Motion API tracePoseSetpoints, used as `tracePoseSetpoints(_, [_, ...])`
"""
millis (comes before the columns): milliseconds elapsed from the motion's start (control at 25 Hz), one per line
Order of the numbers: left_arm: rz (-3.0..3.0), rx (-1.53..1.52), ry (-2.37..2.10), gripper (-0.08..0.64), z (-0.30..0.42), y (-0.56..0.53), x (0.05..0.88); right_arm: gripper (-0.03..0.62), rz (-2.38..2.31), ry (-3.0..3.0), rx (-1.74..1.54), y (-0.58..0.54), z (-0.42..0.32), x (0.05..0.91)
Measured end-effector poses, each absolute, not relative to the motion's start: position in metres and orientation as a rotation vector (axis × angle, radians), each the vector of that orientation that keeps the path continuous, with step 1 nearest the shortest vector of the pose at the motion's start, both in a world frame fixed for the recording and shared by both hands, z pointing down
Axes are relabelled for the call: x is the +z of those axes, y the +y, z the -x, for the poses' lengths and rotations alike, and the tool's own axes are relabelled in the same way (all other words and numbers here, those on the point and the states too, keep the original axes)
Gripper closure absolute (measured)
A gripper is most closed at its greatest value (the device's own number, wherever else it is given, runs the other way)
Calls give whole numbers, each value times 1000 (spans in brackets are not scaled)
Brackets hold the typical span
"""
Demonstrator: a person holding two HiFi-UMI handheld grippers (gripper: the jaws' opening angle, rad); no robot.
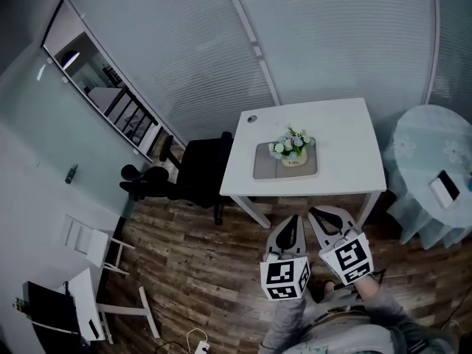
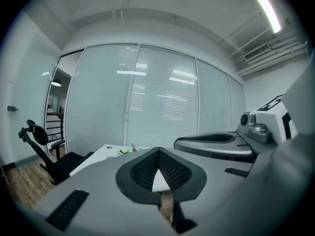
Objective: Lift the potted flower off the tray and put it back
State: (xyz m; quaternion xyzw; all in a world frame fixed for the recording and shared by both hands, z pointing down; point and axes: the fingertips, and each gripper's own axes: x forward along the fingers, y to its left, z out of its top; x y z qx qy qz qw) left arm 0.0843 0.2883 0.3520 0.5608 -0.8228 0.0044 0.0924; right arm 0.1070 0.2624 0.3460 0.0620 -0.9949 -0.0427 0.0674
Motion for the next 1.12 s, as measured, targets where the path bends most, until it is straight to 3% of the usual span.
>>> tracePoseSetpoints(1120, [-2042,64,-2121,549,75,234,373,569,-626,-2888,-118,221,53,365])
